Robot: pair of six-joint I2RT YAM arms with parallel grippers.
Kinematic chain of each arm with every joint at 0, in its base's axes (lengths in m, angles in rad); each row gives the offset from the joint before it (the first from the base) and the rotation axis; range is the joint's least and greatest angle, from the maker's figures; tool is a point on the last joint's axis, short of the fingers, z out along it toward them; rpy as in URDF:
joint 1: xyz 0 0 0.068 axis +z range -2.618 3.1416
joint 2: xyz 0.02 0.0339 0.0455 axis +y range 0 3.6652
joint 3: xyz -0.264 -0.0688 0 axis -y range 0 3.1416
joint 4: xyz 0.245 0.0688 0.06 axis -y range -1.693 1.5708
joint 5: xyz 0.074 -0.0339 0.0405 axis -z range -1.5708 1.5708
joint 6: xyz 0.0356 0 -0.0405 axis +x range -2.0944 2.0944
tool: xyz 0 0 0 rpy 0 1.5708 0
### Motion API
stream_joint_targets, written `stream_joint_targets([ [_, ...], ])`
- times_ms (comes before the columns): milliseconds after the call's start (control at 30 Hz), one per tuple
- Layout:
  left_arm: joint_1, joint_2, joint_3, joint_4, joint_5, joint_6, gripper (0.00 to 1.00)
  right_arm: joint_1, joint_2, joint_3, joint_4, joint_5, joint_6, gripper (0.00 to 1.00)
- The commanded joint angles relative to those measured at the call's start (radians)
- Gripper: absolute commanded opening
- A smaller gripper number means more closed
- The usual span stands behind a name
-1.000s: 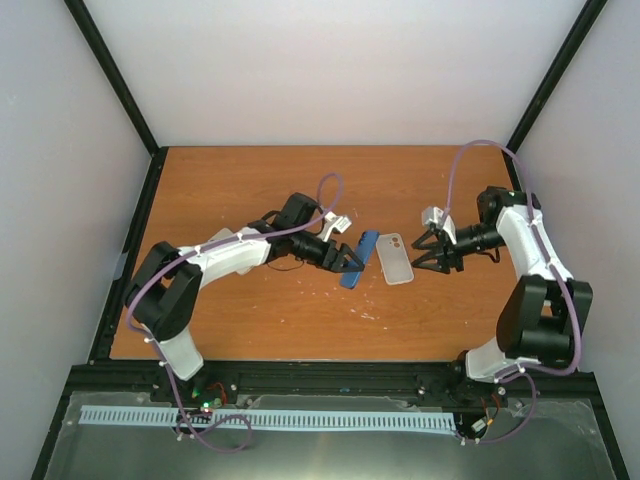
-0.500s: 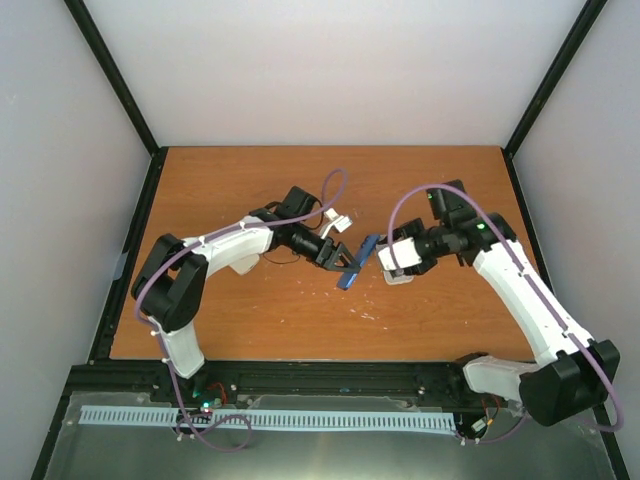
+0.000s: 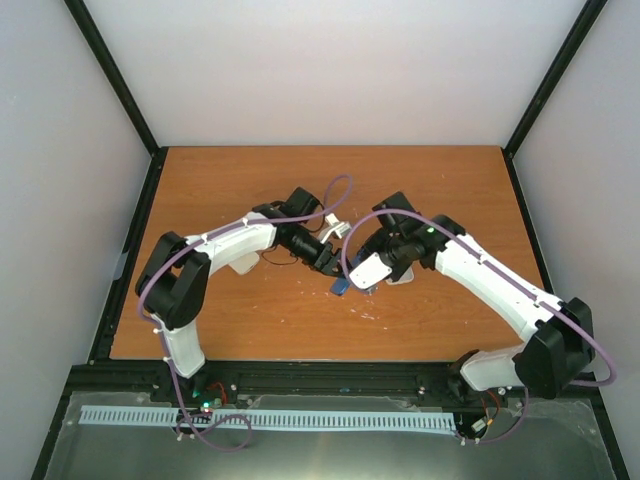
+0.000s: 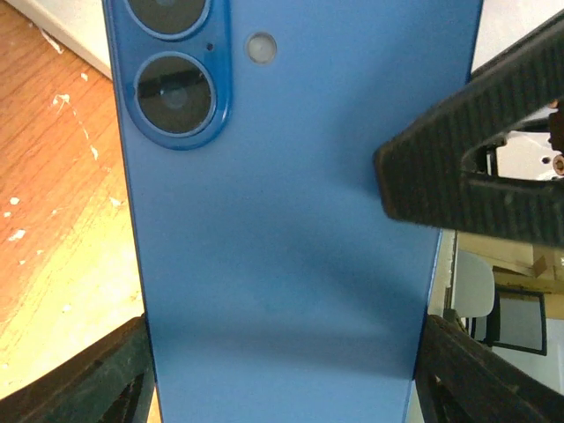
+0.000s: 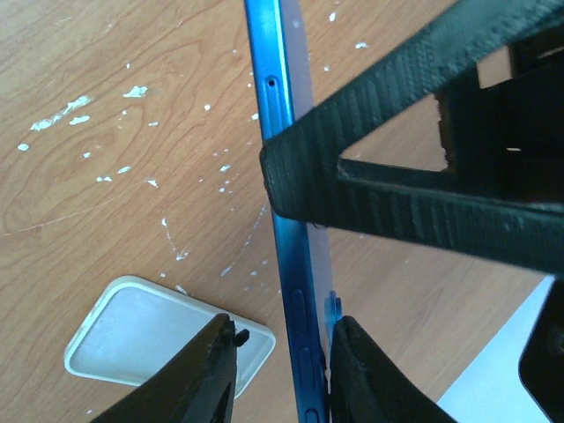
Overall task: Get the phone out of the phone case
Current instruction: Adjust the phone case at the center of the board.
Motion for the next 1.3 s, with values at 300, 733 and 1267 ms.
stream_joint_targets([
  [300, -0.016, -0.032, -0.036, 0.026, 0.017, 0.047, 0.61, 0.088, 0.031, -0.042, 0.064, 0.135, -0.043, 0.1],
  [733, 0.14, -0.273, -0.138, 0.094, -0.316, -0.065, 0.94, 0.067, 0.038, -0.104, 0.094, 0.037, 0.201, 0.03],
  [1267, 0.462, -0.453, -0.299, 0.154, -0.771, -0.446, 0.95, -0.36, 0.673, 0.315, -0.088, -0.856, 1.416, 0.04],
])
